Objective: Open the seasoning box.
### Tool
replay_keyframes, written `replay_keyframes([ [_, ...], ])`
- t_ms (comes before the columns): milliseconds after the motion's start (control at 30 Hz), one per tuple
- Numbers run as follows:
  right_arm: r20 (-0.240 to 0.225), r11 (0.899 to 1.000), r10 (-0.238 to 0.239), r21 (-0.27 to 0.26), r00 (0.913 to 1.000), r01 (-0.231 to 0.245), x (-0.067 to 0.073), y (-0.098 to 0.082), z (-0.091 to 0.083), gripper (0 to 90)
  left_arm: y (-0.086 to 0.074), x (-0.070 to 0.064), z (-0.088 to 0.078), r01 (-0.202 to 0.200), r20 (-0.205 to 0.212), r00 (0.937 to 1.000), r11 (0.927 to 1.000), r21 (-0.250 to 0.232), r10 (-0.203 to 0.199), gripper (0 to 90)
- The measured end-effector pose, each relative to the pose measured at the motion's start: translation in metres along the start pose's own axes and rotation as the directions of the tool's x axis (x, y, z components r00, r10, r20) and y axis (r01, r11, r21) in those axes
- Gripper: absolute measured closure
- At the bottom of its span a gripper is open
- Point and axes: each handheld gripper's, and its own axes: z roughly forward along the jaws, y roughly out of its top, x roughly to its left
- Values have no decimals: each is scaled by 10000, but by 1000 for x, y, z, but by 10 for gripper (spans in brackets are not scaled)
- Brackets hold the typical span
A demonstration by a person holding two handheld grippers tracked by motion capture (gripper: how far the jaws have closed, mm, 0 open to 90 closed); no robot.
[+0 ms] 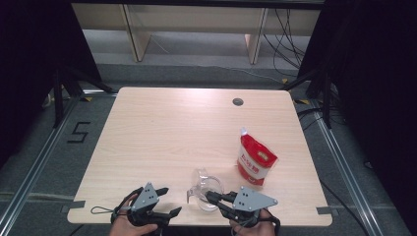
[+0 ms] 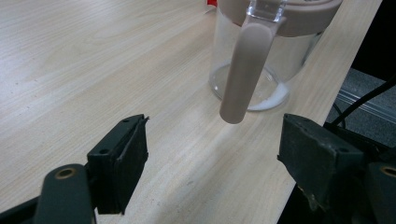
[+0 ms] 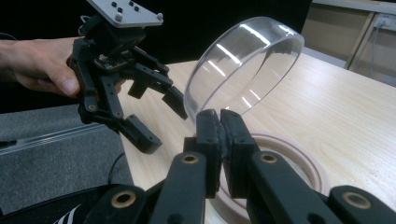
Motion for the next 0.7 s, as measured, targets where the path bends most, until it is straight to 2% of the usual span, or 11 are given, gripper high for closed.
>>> replay_keyframes([
  [67,-7,9997,193,126,9998,-193,2,0,0,870,0,0,0,72,14,10000,10000,2,-72,233],
  [167,-131,9997,140,180,9998,-138,2,0,2,870,0,0,0,41,51,10000,10000,-7,-41,233],
  [200,-58,9997,230,52,9997,-229,4,0,3,870,0,0,0,38,57,10000,10000,9,-38,233],
  [300,-410,9998,190,84,9990,-186,4,1,5,868,0,0,1,44,96,9999,10000,9,-44,233],
  [500,-344,9998,128,183,9993,-122,4,0,5,865,0,0,0,33,63,10000,10000,10,-33,233],
  [533,-353,9993,363,110,9987,-359,7,0,5,865,0,0,0,34,58,10000,10000,26,-34,233],
  [567,-265,9998,103,199,9996,-98,6,0,5,864,0,0,1,32,88,10000,10000,12,-32,234],
  [600,-272,9998,191,49,9994,-190,7,0,7,864,0,0,1,53,108,9999,10000,-7,-53,233],
  [633,-419,9997,179,187,9990,-171,7,1,7,864,0,0,1,47,124,9999,10000,-58,-46,233],
  [667,-324,9999,148,84,9994,-145,8,0,7,864,0,0,1,40,115,9999,10000,-27,-40,233],
  [700,-547,9997,111,203,9984,-100,7,0,7,863,0,0,1,26,79,10000,10000,14,-26,233],
])
